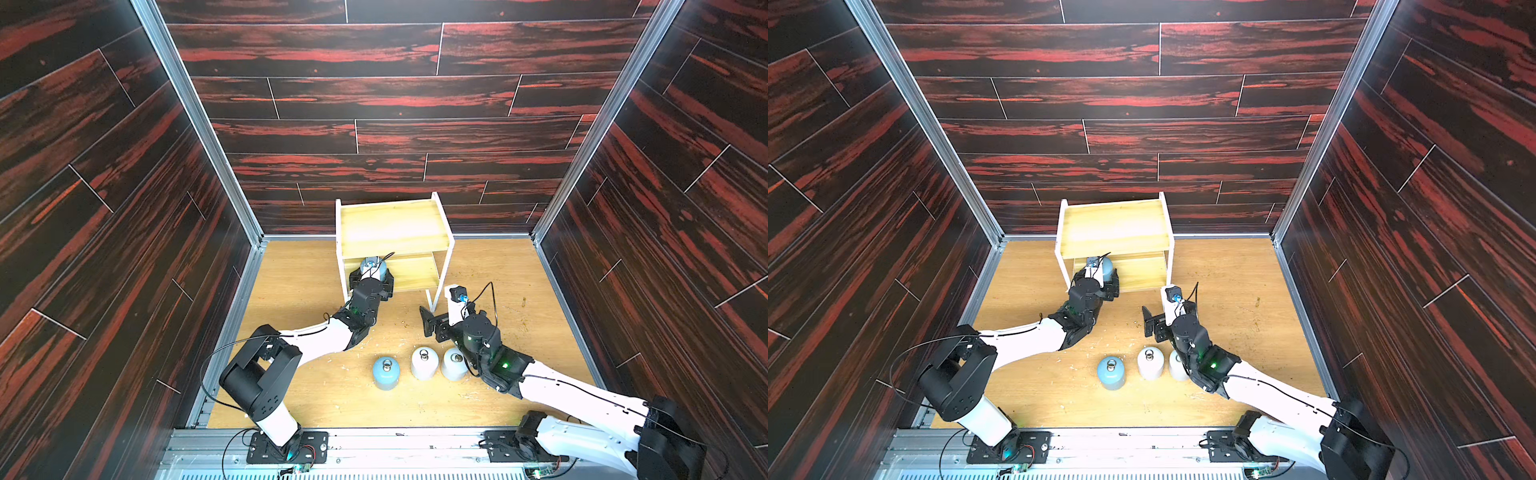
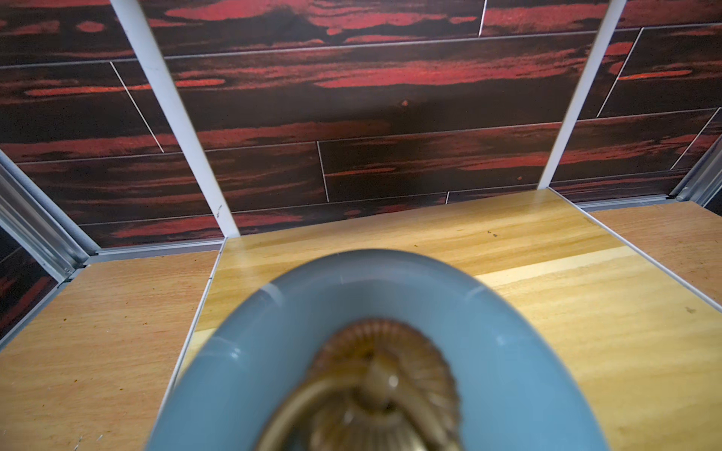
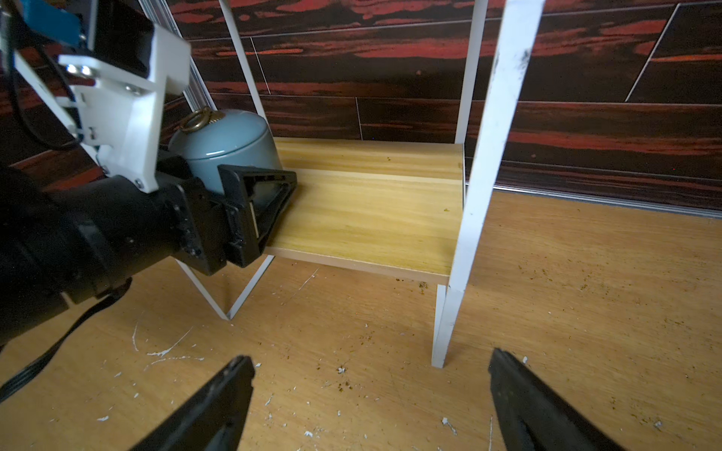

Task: Remove the tea canisters from the shelf
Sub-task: Pick up the tea canister from the shelf.

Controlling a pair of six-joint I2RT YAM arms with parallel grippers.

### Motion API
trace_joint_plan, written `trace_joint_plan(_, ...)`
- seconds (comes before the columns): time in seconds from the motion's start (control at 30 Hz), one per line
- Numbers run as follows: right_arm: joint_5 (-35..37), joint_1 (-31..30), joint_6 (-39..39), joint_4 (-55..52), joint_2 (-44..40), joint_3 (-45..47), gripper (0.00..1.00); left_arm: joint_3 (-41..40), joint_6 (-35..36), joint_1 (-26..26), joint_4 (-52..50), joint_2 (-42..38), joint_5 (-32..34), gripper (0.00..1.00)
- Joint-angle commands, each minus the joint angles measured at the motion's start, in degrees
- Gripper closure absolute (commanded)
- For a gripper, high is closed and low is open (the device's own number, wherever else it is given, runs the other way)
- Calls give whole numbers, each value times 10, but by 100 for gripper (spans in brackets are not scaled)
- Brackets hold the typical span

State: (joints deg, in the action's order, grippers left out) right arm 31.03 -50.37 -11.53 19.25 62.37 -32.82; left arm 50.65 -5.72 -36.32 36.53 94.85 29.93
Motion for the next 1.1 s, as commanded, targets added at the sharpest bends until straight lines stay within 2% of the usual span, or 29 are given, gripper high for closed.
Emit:
trace_joint_plan(0.0, -1, 3, -3, -5, 2, 5, 2, -11, 2, 0, 13, -19, -13, 23)
trace_joint_plan(0.2, 1, 3, -2, -5, 0, 4, 2, -18, 7, -10, -2, -42, -28, 26)
trace_joint_plan(0.67, 6, 3, 1, -11, -10, 4, 2, -47, 21, -46, -29, -99, -33, 26)
trace_joint_plan(1.07, 9, 3, 5, -16, -15, 1, 2, -88, 30, -62, -67, -210, -43, 27)
